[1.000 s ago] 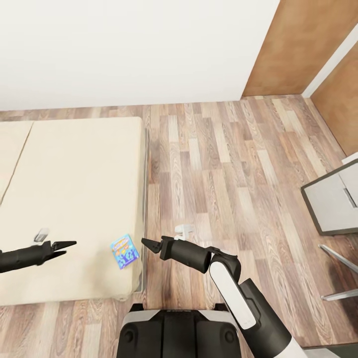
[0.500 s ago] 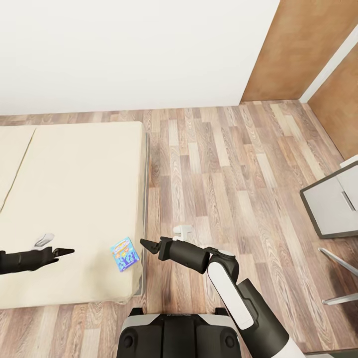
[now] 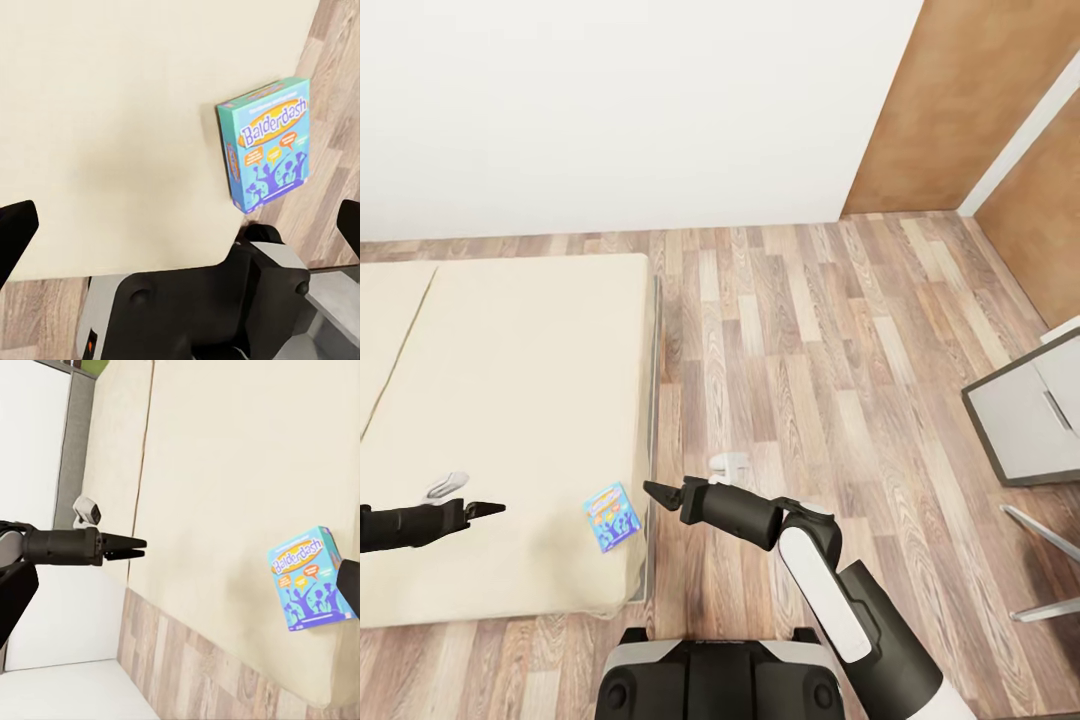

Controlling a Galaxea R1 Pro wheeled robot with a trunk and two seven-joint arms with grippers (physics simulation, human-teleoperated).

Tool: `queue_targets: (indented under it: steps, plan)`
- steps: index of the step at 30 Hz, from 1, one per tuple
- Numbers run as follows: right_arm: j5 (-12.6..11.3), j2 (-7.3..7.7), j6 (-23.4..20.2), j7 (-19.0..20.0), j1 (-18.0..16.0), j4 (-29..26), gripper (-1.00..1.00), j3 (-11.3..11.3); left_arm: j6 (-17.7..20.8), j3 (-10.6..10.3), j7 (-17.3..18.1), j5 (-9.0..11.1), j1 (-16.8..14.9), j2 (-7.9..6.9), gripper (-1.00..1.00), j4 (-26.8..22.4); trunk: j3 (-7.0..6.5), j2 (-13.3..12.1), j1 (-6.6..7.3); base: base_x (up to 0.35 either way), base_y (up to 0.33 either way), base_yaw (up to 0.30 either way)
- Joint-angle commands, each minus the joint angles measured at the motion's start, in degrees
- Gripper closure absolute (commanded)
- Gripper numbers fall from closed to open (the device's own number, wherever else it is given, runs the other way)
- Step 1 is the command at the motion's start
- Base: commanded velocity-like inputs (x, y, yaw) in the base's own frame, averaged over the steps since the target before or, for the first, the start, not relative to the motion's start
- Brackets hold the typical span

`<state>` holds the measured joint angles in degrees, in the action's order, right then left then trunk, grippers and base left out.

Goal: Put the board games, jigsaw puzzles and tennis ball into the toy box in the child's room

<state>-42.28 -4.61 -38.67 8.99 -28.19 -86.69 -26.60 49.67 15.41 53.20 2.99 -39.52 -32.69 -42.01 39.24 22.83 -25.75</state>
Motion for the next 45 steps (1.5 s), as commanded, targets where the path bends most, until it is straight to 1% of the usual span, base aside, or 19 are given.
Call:
queue_targets:
  steps: [1, 6, 11, 18, 45]
  plan:
    - [0.04, 0.04, -0.27, 0.17, -0.02, -0.01, -1.0, 0.08, 0.44, 0.05, 0.01, 0.3, -0.01, -0.01, -1.0, 0.0, -0.03, 0.08, -0.04, 0.0, 0.0, 0.0]
    - [-0.23, 0.34, -0.27, 0.22, 0.15, -0.03, -1.0, 0.23, 0.27, 0.04, 0.05, 0.33, 0.0, -0.01, -1.0, 0.0, -0.5, 0.08, -0.04, 0.0, 0.0, 0.0]
    - [-0.16, 0.44, -0.27, 0.24, 1.4, -0.05, -1.0, 0.41, 0.16, 0.14, 0.1, 0.39, 0.0, -0.01, -1.0, 0.0, -0.97, 0.08, -0.04, 0.0, 0.0, 0.0]
    - [-0.06, 0.37, -0.3, 0.2, 2.11, -0.06, -1.0, 1.46, 0.09, 0.22, 0.29, 0.51, 0.05, -0.01, -1.0, 0.0, -1.63, 0.08, -0.04, 0.0, 0.0, 0.0]
    - [0.01, 0.3, -0.27, 0.15, 2.19, -0.5, -1.0, 1.73, -0.01, 0.31, 0.83, 0.53, 0.06, -0.01, -1.0, -0.12, -4.18, 0.08, -0.04, 0.0, 0.0, 0.0]
